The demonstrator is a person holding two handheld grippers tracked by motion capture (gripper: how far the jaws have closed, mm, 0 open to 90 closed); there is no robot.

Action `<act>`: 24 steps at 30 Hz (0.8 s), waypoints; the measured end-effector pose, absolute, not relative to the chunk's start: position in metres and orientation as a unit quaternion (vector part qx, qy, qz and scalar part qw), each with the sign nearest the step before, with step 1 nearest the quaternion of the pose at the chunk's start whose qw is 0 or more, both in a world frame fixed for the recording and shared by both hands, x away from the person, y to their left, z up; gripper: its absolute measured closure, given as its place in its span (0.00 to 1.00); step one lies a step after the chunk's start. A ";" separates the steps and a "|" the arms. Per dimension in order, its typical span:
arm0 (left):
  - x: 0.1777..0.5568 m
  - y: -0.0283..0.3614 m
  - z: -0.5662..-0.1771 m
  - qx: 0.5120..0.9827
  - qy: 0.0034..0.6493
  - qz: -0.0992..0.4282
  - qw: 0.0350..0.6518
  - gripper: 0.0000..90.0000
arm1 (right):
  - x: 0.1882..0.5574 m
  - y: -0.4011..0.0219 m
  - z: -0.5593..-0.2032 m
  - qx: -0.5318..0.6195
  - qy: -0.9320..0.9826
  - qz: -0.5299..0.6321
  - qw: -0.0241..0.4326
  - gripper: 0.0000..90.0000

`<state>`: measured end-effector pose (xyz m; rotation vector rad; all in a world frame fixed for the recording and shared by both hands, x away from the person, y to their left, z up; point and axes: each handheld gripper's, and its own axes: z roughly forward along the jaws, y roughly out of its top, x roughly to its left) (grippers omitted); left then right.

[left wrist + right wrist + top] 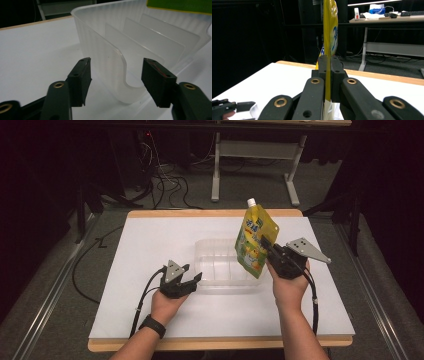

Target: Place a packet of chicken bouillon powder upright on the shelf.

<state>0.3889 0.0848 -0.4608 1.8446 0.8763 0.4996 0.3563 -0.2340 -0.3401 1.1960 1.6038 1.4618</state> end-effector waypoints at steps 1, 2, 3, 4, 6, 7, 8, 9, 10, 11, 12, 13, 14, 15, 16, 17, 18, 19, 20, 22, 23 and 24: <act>0.389 0.082 -0.463 0.763 0.359 0.211 0.495 0.52 | 0.358 -0.232 -0.341 0.457 0.613 0.557 0.325 1.00; 0.389 0.081 -0.464 0.764 0.356 0.215 0.493 0.55 | 0.360 -0.230 -0.342 0.460 0.612 0.557 0.323 1.00; 0.389 0.079 -0.465 0.762 0.356 0.218 0.495 0.58 | 0.362 -0.228 -0.344 0.461 0.613 0.555 0.323 1.00; 0.390 0.078 -0.465 0.762 0.356 0.218 0.495 0.61 | 0.363 -0.227 -0.345 0.461 0.613 0.553 0.324 1.00; 0.391 0.076 -0.464 0.756 0.358 0.221 0.502 0.65 | 0.367 -0.225 -0.346 0.462 0.615 0.550 0.325 1.00; 0.391 0.076 -0.464 0.756 0.358 0.223 0.500 0.67 | 0.369 -0.224 -0.348 0.463 0.616 0.549 0.325 1.00; 0.393 0.077 -0.464 0.756 0.359 0.226 0.499 0.70 | 0.370 -0.224 -0.349 0.465 0.616 0.545 0.326 1.00; 0.394 0.078 -0.464 0.756 0.360 0.226 0.498 0.73 | 0.372 -0.224 -0.350 0.466 0.617 0.544 0.327 1.00; 0.394 0.079 -0.464 0.756 0.361 0.224 0.497 0.76 | 0.373 -0.223 -0.351 0.466 0.617 0.544 0.326 1.00; 0.394 0.079 -0.464 0.756 0.362 0.222 0.498 0.77 | 0.374 -0.223 -0.352 0.467 0.617 0.544 0.325 1.00; 0.394 0.078 -0.464 0.755 0.363 0.226 0.496 0.78 | 0.375 -0.222 -0.353 0.467 0.617 0.545 0.324 1.00; 0.393 0.077 -0.464 0.756 0.364 0.229 0.494 0.79 | 0.376 -0.222 -0.354 0.468 0.616 0.544 0.324 1.00; 0.392 0.077 -0.463 0.757 0.363 0.230 0.492 0.80 | 0.377 -0.221 -0.354 0.469 0.615 0.545 0.324 1.00; 0.391 0.076 -0.463 0.757 0.362 0.232 0.492 0.80 | 0.378 -0.220 -0.355 0.469 0.614 0.547 0.323 1.00; 0.390 0.076 -0.463 0.758 0.361 0.236 0.490 0.81 | 0.379 -0.217 -0.356 0.469 0.614 0.545 0.326 1.00; 0.389 0.075 -0.463 0.759 0.360 0.237 0.488 0.81 | 0.379 -0.217 -0.356 0.469 0.614 0.545 0.326 1.00; 0.387 0.075 -0.463 0.759 0.359 0.240 0.487 0.82 | 0.379 -0.215 -0.356 0.469 0.615 0.542 0.329 1.00; 0.387 0.074 -0.463 0.759 0.360 0.241 0.487 0.82 | 0.379 -0.215 -0.356 0.469 0.615 0.542 0.329 1.00; 0.385 0.074 -0.462 0.759 0.360 0.240 0.486 0.83 | 0.380 -0.214 -0.357 0.470 0.615 0.540 0.329 1.00; 0.383 0.073 -0.461 0.761 0.359 0.237 0.486 0.83 | 0.380 -0.213 -0.358 0.474 0.615 0.538 0.329 1.00; 0.381 0.073 -0.461 0.762 0.358 0.238 0.485 0.83 | 0.380 -0.213 -0.358 0.473 0.615 0.538 0.330 1.00; 0.380 0.072 -0.461 0.762 0.359 0.237 0.484 0.83 | 0.380 -0.213 -0.359 0.473 0.615 0.537 0.331 1.00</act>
